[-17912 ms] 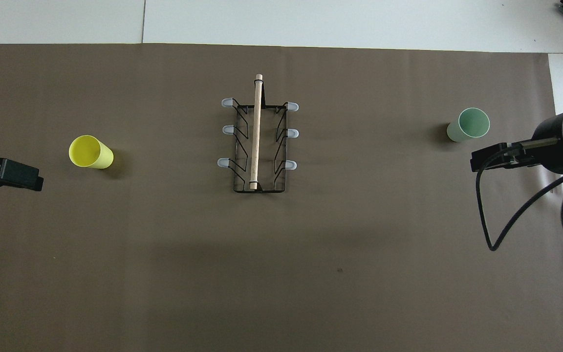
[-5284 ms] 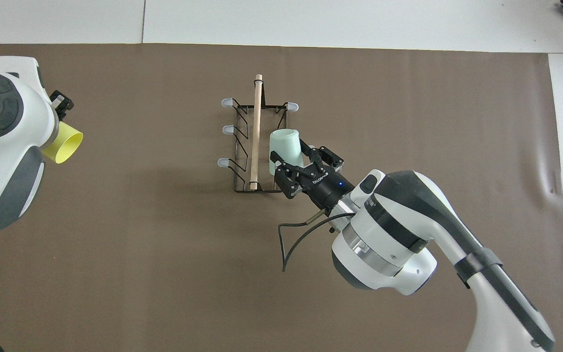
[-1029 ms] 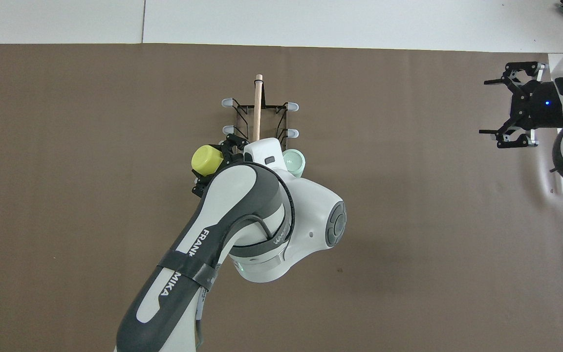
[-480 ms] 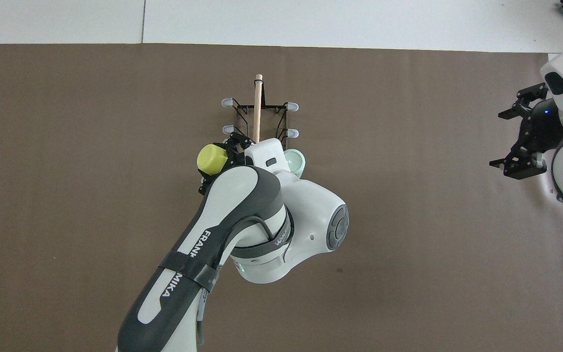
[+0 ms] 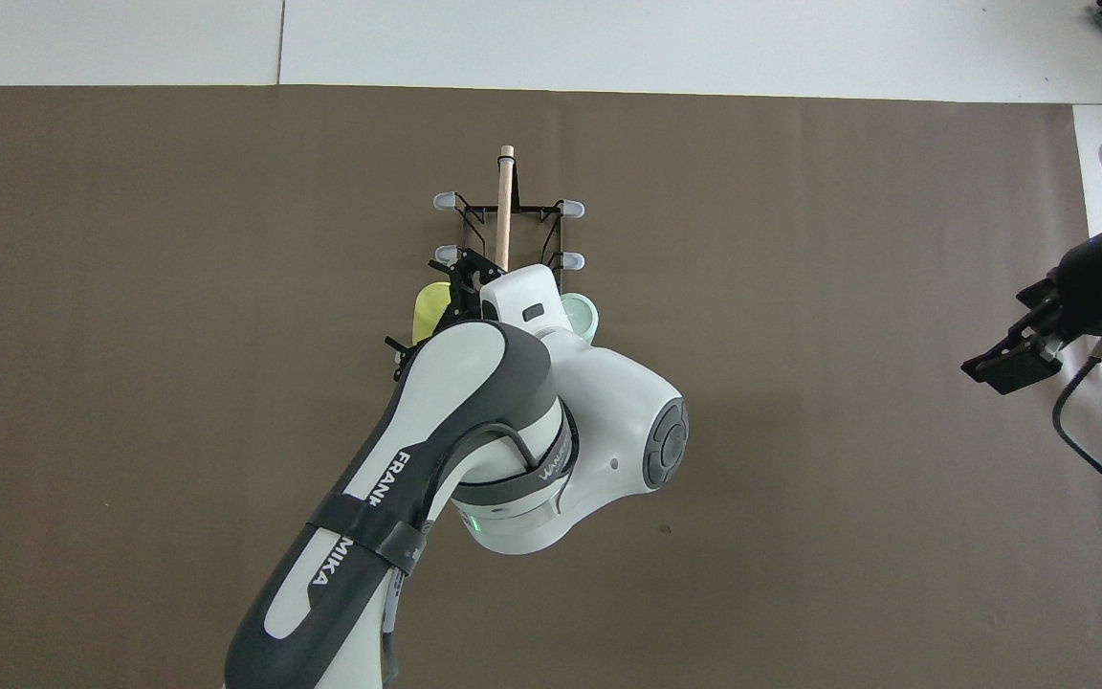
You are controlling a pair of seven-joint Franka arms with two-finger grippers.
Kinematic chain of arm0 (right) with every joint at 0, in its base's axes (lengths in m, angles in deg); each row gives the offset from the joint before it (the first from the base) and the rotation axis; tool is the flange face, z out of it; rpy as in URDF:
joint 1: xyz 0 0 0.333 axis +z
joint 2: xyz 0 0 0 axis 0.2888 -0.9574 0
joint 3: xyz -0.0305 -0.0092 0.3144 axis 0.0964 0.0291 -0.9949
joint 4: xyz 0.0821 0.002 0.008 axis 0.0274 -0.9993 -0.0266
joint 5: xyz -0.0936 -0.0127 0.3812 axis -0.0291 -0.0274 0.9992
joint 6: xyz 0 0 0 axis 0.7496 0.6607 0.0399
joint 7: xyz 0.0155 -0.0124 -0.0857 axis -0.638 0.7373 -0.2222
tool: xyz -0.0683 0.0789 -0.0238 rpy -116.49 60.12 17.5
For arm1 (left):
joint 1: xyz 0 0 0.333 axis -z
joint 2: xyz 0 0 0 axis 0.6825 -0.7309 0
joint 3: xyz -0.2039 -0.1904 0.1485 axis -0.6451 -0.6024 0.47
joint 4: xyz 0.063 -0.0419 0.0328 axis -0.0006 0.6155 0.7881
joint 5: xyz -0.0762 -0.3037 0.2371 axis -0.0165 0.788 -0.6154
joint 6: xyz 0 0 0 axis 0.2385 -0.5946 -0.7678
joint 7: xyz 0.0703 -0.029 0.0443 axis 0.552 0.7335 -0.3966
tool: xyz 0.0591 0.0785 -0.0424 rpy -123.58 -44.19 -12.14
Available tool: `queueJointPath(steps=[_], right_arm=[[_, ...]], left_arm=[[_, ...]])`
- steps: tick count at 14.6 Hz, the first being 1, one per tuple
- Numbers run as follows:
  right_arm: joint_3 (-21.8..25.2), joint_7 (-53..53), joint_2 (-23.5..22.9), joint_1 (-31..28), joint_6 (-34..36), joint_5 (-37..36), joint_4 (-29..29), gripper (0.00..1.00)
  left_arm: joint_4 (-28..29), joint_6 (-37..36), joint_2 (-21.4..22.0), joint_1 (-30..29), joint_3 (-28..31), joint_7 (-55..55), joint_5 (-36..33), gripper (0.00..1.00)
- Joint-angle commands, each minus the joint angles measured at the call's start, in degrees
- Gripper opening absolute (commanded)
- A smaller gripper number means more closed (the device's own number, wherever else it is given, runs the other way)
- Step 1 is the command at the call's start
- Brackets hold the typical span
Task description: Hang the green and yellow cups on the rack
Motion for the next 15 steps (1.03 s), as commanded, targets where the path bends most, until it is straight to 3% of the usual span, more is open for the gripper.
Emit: queueJointPath(steps=[1, 7, 11, 15], right_arm=[[-2.0, 13.6, 3.0, -0.2, 3.6, -0.2, -0.1, 1.0], [-7.2, 34.1, 5.5, -0.2, 7.9, 2.4, -0.1, 1.0], [-7.9, 45.9, 6.0, -0.4, 8.6, 7.7, -0.3, 1.0], [-7.3, 46.1, 6.5, -3.2, 8.0, 7.6, -1.4, 1.0]], left_arm=[[-2.3, 0.8, 0.7, -0.3, 0.9, 2.9, -0.3, 1.0], [-1.7, 8.5, 8.7, -10.1, 0.9, 19.7, 10.6, 1.0], [-0.7, 17.4, 9.5, -17.7, 0.7, 27.5, 17.2, 1.0], [-0.6, 21.4, 10.5, -25.2, 0.6, 45.1, 28.0, 1.0]])
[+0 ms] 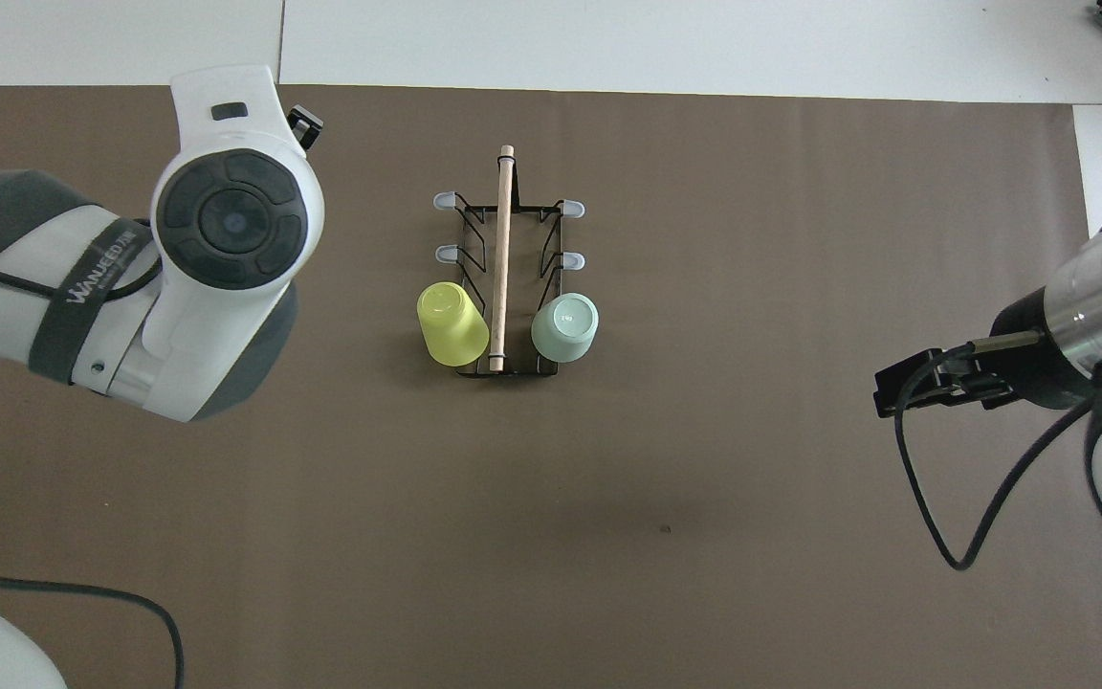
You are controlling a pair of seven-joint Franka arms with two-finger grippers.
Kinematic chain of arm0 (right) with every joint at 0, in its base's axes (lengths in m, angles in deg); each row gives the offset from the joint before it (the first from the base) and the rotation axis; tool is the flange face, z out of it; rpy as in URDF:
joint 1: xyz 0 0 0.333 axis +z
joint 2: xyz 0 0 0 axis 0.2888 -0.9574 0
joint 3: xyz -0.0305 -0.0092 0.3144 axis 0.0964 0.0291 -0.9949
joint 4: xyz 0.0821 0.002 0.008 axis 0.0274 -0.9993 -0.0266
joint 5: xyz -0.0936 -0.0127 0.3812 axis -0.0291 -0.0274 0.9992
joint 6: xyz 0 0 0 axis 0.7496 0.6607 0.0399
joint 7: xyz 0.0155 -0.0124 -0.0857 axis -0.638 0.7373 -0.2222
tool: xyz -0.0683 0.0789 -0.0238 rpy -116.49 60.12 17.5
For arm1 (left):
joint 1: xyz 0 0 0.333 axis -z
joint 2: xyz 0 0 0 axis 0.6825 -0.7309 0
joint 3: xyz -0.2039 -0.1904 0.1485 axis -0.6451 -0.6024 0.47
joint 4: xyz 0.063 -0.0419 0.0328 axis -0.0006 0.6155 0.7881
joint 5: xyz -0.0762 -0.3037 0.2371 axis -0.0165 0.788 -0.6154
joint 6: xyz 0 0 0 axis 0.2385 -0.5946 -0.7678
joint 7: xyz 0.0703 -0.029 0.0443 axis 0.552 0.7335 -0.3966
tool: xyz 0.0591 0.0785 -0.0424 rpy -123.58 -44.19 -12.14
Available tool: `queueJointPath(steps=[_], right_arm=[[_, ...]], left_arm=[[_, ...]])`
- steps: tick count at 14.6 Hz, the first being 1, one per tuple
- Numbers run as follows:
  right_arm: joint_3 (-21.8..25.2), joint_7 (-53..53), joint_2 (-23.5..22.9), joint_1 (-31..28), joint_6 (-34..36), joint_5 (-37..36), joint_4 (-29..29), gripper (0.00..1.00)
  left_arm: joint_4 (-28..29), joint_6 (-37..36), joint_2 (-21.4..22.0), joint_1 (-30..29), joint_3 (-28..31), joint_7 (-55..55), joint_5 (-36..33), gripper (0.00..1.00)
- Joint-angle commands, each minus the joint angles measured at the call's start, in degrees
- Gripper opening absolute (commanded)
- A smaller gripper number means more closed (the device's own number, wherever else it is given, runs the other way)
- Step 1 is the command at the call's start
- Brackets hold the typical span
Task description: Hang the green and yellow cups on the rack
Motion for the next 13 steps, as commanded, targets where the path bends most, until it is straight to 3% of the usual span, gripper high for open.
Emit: queueJointPath(steps=[1, 6, 9, 13], right_arm=[[-0.1, 0.7, 1.3, -3.0, -0.1, 1.3, -1.4, 1.0], [0.1, 0.7, 1.2, -2.9, -5.7, -2.4, -0.5, 1.0], [5.0, -0.7, 0.9, 0.5, -8.3, -3.8, 0.7, 1.0], [10.2, -0.7, 0.6, 5.9, -8.6, -4.6, 1.2, 1.0]], left_arm=[[1.5, 2.7, 2.0, -5.0, -0.9, 13.1, 7.5, 1.0], [1.6, 2.4, 4.6, -13.2, -0.8, 37.5, 19.2, 1.0], [1.6, -1.9, 7.0, -15.2, -0.8, 45.7, 22.3, 1.0], [1.1, -10.9, 10.2, -21.3, -3.6, 67.7, 26.3, 1.0]])
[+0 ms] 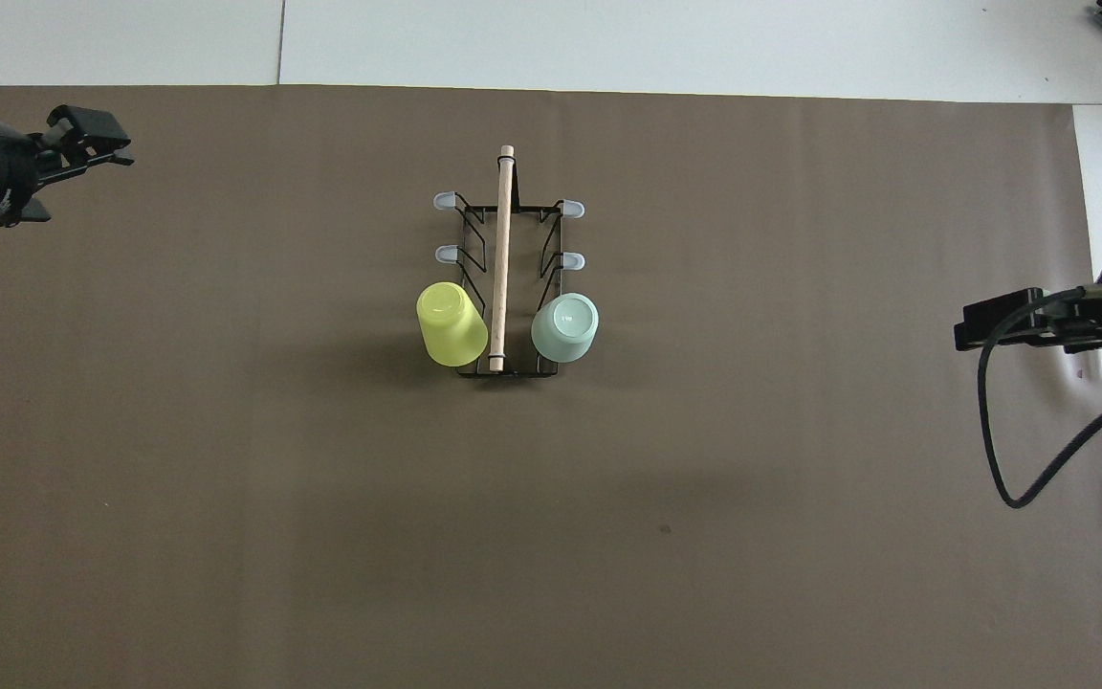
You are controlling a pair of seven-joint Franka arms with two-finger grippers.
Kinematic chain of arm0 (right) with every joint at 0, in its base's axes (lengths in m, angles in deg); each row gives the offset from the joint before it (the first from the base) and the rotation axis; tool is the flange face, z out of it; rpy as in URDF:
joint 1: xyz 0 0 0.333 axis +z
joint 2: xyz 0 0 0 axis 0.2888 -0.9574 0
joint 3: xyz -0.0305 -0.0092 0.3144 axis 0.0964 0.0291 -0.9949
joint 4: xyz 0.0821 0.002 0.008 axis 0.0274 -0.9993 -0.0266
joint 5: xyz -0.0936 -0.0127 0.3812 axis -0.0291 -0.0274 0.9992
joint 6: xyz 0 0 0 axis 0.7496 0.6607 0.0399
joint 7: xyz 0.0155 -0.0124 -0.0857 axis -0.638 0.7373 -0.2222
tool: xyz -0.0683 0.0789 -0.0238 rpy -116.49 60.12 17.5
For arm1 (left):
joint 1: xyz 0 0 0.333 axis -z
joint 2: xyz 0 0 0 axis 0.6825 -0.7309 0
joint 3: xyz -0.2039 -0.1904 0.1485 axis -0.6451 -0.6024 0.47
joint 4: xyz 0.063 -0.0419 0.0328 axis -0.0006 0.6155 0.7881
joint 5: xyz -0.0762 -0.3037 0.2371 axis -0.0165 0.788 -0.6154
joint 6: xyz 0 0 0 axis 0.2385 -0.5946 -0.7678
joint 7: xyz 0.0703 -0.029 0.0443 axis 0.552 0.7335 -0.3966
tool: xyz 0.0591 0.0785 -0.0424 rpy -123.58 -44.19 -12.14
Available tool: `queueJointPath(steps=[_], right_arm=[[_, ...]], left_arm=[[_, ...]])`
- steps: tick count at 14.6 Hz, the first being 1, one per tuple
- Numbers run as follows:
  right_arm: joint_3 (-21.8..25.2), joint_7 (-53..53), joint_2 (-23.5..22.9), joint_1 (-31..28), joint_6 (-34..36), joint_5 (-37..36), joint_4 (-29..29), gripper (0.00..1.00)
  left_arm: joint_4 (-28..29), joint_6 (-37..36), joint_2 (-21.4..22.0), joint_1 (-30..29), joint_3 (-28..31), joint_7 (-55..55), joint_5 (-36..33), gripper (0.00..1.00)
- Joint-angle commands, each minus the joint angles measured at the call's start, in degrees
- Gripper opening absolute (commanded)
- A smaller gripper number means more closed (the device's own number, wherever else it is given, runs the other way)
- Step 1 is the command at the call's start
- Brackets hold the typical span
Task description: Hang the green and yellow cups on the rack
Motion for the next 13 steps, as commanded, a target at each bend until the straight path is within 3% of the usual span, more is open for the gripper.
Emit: queueJointPath(steps=[1, 3, 5, 6, 9, 11, 12, 13], right_arm=[[3.6, -0.7, -0.2, 3.6, -0.5, -1.1, 1.1, 1.0], [6.9, -0.7, -1.2, 6.7, -0.4, -1.1, 2.2, 1.0], [7.4, -0.6, -1.2, 7.2, -0.5, -1.0, 2.2, 1.0], [7.4, -0.6, -1.2, 7.3, -0.6, -1.0, 2.2, 1.0], [7.5, -0.5, -1.3, 7.5, -0.5, -1.3, 2.3, 1.0], [7.5, -0.5, -2.0, 7.5, -0.1, -1.6, 2.6, 1.0], [7.6, -0.5, -2.1, 7.5, 0.2, -1.6, 3.3, 1.0], [7.6, -0.5, -2.1, 7.6, 0.2, -1.6, 3.3, 1.0]], left_arm=[[0.8, -6.2, 3.3, -4.5, -3.6, 15.1, 1.9, 1.0], [-0.1, -12.0, 4.8, -10.0, -10.0, 19.2, 1.9, 1.0], [-0.7, -17.3, 6.6, -22.9, -25.4, 21.2, 1.6, 1.0], [-1.9, -19.9, 7.0, -25.2, -29.2, 21.2, 1.3, 1.0], [-8.6, -34.3, 6.6, -22.7, -27.6, 21.5, 1.2, 1.0], [-6.6, -35.4, 7.8, -22.7, -27.4, 25.5, 1.2, 1.0], [-2.7, -32.9, 9.6, -22.7, -27.4, 27.2, 1.1, 1.0], [-2.6, -31.9, 9.8, -23.2, -27.4, 27.4, 0.2, 1.0]])
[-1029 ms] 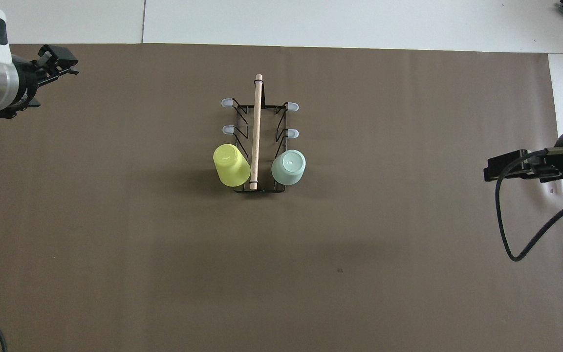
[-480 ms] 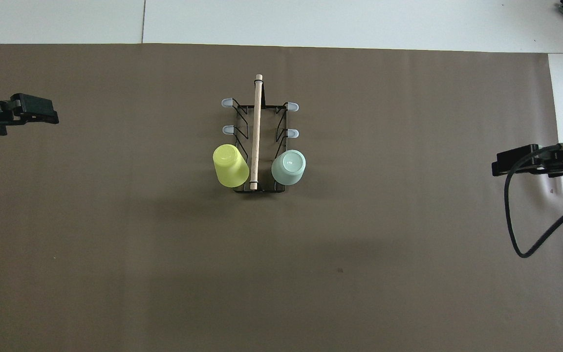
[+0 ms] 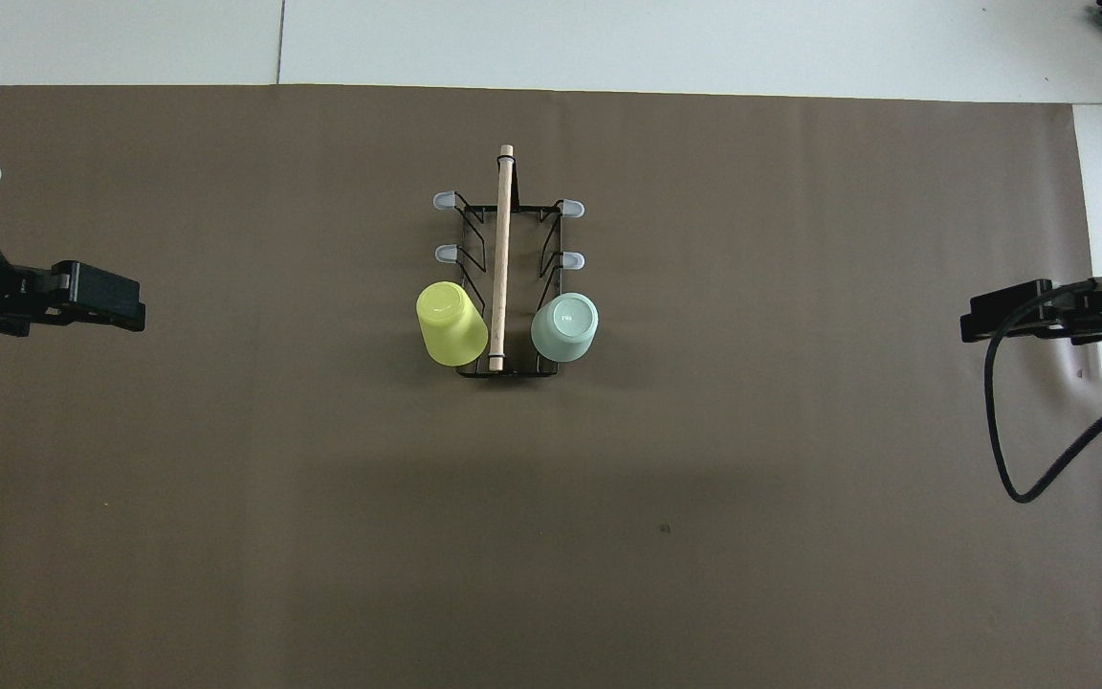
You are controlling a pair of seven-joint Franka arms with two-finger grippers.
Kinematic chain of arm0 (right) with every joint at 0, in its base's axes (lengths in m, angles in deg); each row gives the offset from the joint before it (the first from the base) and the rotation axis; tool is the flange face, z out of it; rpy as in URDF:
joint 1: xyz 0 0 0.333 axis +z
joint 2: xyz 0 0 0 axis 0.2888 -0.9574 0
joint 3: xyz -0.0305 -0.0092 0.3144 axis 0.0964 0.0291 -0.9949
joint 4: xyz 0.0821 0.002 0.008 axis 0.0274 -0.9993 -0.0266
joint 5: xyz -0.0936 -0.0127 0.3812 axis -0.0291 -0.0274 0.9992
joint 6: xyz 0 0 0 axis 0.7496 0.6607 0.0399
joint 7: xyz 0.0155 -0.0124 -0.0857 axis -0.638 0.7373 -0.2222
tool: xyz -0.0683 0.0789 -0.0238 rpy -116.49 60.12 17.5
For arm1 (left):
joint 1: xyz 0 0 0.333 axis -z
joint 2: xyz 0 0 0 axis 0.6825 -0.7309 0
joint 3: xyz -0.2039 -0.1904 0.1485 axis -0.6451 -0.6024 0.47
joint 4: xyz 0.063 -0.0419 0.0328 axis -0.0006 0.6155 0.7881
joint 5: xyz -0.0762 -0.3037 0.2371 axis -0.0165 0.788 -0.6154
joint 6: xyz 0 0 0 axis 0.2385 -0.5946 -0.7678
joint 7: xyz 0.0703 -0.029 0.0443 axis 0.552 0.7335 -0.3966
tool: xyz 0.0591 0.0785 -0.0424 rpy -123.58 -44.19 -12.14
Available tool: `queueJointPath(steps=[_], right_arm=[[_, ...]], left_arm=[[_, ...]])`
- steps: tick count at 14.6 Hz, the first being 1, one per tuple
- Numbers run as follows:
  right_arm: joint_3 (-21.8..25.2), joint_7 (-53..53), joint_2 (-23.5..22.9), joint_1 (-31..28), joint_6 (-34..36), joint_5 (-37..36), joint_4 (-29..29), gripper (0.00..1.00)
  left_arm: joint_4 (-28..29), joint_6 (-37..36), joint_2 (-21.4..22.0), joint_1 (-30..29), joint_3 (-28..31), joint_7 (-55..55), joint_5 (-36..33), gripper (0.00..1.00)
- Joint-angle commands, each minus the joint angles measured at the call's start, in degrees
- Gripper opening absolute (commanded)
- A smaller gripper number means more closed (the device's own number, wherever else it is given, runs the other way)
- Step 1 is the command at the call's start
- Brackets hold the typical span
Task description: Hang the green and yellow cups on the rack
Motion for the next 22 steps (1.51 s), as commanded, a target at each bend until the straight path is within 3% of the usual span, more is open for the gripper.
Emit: queueJointPath(steps=[1, 6, 22], right_arm=[[0.6, -0.5, -1.3, 0.7, 0.5, -1.1, 2.0, 1.0], [0.6, -0.5, -1.3, 0.8, 0.4, -1.1, 1.9, 1.0], [0.6, -0.4, -1.3, 0.6, 0.4, -1.0, 1.9, 1.0]], left_arm=[[1.5, -0.2, 1.4, -1.1, 0.2, 2.6, -1.4, 1.0], [-1.1, -2.2, 1.2, -1.8, 0.2, 2.1, -1.0, 1.0], [-0.3, -4.0, 2.6, -1.2, 0.2, 2.7, -1.7, 1.0]])
